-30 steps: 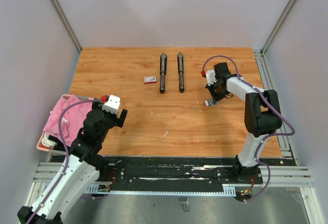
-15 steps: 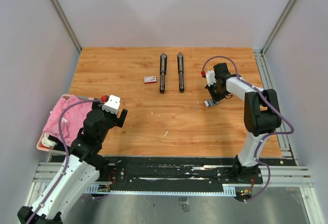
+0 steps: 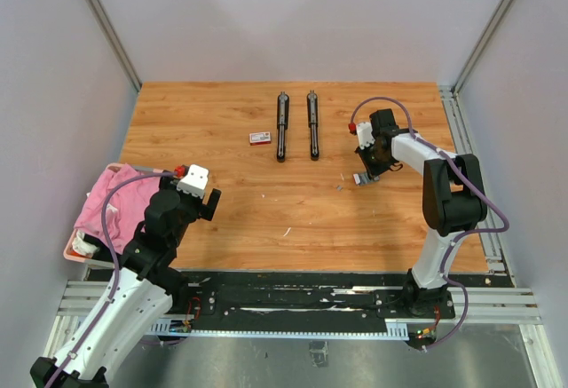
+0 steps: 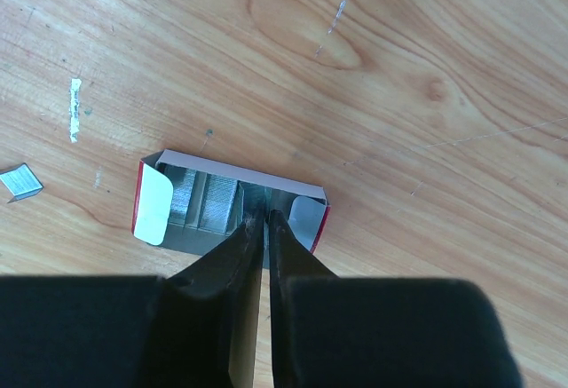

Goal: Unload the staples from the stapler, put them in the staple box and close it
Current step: Place the staple in the staple box.

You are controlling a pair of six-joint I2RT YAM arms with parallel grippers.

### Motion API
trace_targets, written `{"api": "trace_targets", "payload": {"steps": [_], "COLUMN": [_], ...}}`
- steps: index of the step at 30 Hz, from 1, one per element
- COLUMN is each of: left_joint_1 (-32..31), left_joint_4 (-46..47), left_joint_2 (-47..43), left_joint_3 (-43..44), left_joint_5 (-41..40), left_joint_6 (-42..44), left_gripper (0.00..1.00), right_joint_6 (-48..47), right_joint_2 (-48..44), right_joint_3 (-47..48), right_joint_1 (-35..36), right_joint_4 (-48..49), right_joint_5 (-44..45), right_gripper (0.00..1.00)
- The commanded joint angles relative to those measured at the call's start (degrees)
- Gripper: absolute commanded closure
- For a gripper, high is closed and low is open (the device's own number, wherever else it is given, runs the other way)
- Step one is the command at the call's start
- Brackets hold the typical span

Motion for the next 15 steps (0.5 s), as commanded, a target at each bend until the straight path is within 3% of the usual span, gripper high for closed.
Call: {"api": "trace_targets", "payload": {"steps": [1,15], "left_joint_1": [0.34,0.31], "left_joint_4": [2.02,2.15], "left_joint_2": [0.17,0.18], "left_joint_3": [-0.41,-0.45], "left_joint_5": [0.10,0.14], "left_joint_6": [0.55,0.64], "left_gripper": [0.02,0.02], "right_joint_6": [1.31,1.82], "right_joint_2": [-1.90,-4.15], "right_joint_3": [0.46,0.21], "right_joint_1": [0.12,0.48], "right_joint_4": [0.74,1.83], "right_joint_5": [-0.08,-1.32], "right_gripper": [0.92,0.93]}}
